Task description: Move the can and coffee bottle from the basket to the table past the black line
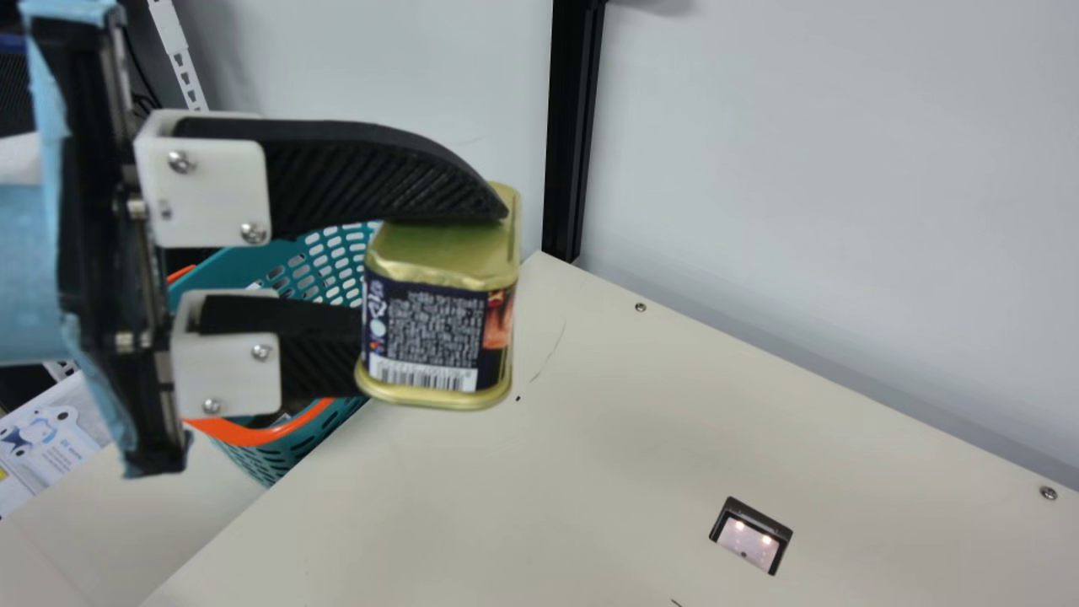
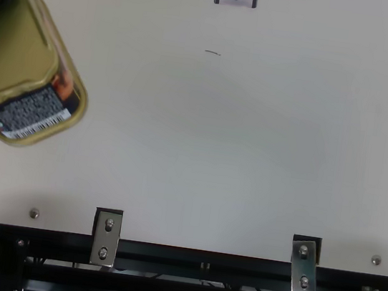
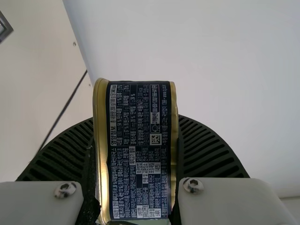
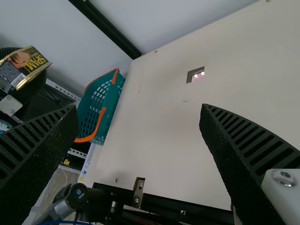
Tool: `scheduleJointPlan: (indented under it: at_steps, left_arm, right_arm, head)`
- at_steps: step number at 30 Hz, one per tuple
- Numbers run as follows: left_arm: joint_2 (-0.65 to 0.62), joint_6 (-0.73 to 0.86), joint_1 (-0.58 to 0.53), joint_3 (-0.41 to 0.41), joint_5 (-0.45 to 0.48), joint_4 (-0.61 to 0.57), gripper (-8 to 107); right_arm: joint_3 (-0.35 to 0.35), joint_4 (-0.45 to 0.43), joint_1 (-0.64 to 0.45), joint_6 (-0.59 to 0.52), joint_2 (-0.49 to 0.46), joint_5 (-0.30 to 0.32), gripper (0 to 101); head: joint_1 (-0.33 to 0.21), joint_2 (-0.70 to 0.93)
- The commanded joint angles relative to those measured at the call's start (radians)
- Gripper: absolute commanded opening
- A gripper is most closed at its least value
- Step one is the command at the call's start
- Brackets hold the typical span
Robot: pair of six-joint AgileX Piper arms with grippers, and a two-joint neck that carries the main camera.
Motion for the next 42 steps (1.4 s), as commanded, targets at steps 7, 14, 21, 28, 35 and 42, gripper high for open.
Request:
scheduleJointPlan:
  at_steps: [7,14,21,28,35,42]
  left_arm:
    - [-0.013,-0.234,-0.04,-0.011,-0.001,-0.007,10]
    - [-0.014,-0.386,-0.091,0.001,-0.001,-0.025,10]
    - [-0.022,-0.443,-0.119,0.011,0.0,-0.014,10]
    - [-0.022,-0.448,-0.119,0.011,0.0,-0.014,10]
    - [-0.022,-0.448,-0.119,0.011,0.0,-0.014,10]
    - [-0.022,-0.448,-0.119,0.011,0.0,-0.014,10]
  right_arm:
    - [0.0,0.0,0.0,0.0,0.0,0.0,101]
    - [0.0,0.0,0.0,0.0,0.0,0.0,101]
    - [0.0,0.0,0.0,0.0,0.0,0.0,101]
    - [0.0,0.0,0.0,0.0,0.0,0.0,101]
    - [0.0,0.0,0.0,0.0,0.0,0.0,101]
    - [0.0,0.0,0.0,0.0,0.0,0.0,101]
  head:
    - [-0.032,0.012]
    - [-0.032,0.012]
    - [-0.032,0.012]
    - [-0.032,0.012]
    - [-0.032,0.012]
    - [-0.032,0.012]
